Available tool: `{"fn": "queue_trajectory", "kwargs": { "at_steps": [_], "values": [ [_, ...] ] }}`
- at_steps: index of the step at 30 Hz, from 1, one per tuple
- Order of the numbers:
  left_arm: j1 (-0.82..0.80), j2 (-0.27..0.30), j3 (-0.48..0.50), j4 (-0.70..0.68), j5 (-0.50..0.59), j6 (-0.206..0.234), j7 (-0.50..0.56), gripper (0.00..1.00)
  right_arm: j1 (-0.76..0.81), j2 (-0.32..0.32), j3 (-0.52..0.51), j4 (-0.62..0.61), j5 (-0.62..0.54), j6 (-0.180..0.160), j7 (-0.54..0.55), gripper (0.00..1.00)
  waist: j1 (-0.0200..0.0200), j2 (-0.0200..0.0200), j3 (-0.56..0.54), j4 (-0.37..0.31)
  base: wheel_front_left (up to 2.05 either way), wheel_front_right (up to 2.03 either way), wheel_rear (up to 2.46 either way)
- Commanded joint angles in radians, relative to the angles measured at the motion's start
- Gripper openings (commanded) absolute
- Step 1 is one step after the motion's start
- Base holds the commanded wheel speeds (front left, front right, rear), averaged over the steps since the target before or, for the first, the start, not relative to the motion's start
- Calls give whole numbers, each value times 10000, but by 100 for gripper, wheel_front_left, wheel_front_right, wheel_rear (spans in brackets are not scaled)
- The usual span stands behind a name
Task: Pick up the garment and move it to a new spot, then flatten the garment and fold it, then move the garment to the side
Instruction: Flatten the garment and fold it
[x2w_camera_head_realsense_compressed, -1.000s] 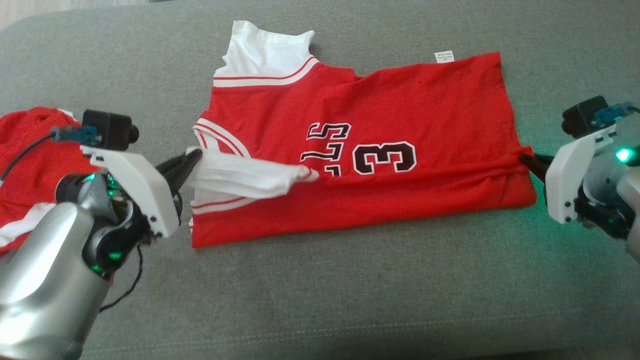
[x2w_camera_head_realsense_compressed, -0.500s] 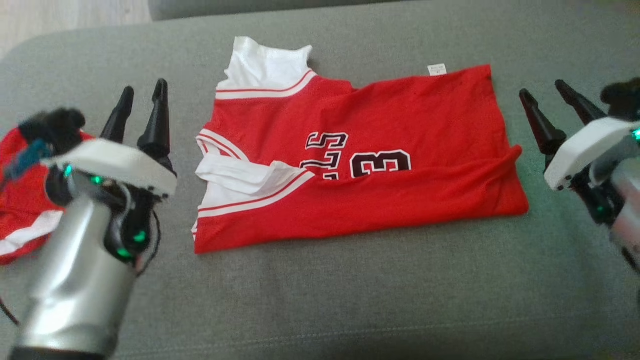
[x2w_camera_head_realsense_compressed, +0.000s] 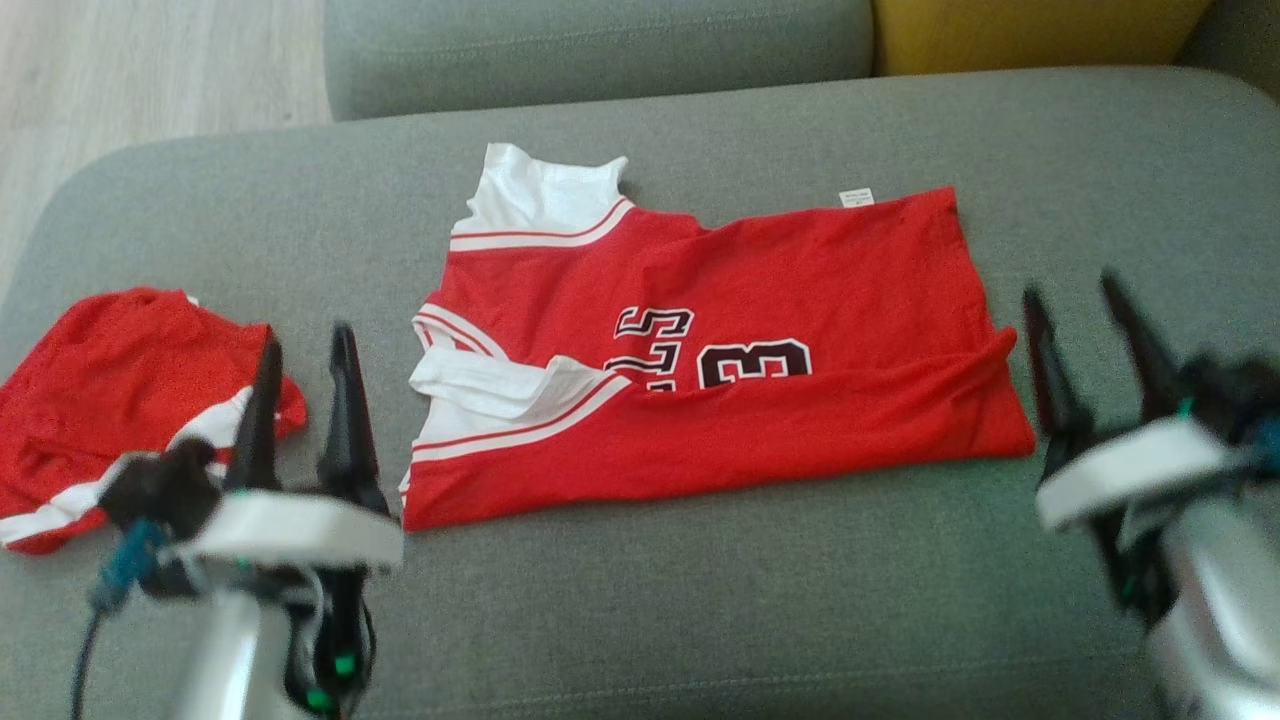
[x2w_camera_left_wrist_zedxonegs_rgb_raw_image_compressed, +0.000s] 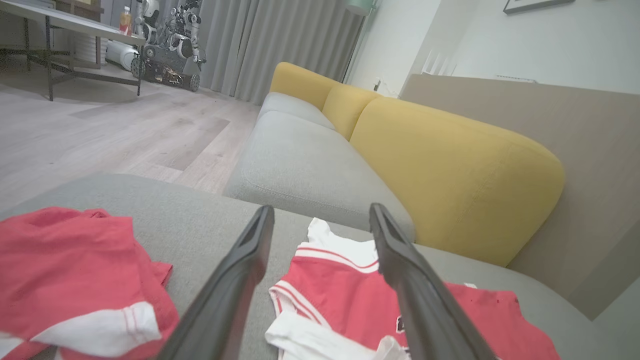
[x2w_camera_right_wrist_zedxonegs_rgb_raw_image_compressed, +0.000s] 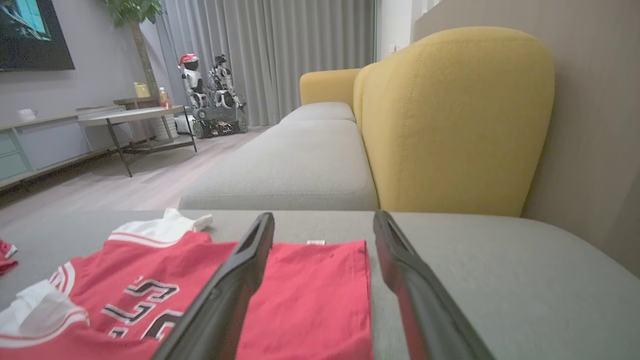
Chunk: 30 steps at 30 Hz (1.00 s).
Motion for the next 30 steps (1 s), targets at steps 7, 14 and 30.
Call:
{"fn": "queue_trajectory", "kwargs": {
  "at_steps": [7, 14, 30],
  "values": [
    [979, -437, 987, -56, 1204, -426, -51, 100, 2118, 1661, -1421, -2135, -2037, -7, -111, 100, 0, 0, -400, -169, 0, 0, 0],
    [1054, -489, 935, 774, 1373, -330, -52, 100, 2462, 2071, -1584, -2435, -2527, -7, -112, 100, 0, 0, -393, -470, 0, 0, 0],
    [-305, -457, 773, 4832, 2072, 668, -53, 100, 2266, 2090, -1419, -2487, -2536, -7, -112, 100, 0, 0, 47, -1237, 0, 0, 0]
  ]
}}
